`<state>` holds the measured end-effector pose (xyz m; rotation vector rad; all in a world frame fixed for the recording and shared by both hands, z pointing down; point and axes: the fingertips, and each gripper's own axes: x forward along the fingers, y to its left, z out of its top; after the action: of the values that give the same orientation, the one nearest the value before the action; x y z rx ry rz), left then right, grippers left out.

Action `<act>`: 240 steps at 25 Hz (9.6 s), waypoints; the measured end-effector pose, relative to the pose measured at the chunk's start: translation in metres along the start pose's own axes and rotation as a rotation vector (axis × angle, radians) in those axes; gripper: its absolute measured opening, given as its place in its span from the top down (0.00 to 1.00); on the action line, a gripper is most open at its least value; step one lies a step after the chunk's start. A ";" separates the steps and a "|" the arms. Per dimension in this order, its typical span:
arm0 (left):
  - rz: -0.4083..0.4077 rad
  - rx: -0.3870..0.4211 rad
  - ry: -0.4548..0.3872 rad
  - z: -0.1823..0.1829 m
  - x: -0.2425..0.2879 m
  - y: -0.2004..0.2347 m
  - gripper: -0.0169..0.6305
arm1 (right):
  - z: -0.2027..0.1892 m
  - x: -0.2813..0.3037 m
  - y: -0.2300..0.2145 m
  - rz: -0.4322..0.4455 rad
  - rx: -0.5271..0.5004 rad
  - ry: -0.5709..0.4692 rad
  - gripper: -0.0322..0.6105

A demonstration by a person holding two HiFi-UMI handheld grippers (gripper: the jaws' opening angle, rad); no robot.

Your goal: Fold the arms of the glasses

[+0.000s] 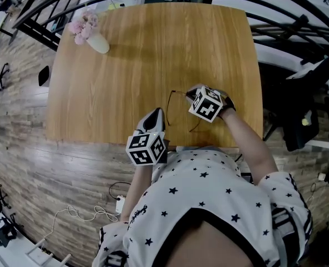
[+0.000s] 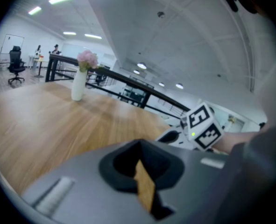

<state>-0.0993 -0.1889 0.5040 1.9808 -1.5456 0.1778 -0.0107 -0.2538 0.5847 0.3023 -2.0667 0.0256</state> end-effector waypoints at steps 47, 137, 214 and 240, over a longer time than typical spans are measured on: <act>-0.023 0.215 -0.018 0.021 0.002 -0.011 0.94 | 0.056 -0.119 -0.030 -0.330 0.206 -0.240 0.92; -0.283 0.325 -0.007 0.024 0.025 -0.075 0.95 | 0.079 -0.116 -0.032 -0.271 0.226 -0.364 0.92; -0.090 0.197 -0.067 0.031 0.026 -0.035 0.91 | 0.059 -0.117 -0.035 -0.265 0.252 -0.381 0.92; -0.138 0.213 -0.067 0.030 0.040 -0.064 0.92 | 0.058 -0.095 -0.006 -0.181 0.190 -0.357 0.92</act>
<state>-0.0362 -0.2300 0.4738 2.2728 -1.4760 0.2298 -0.0151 -0.2485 0.4730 0.6496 -2.3855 0.0617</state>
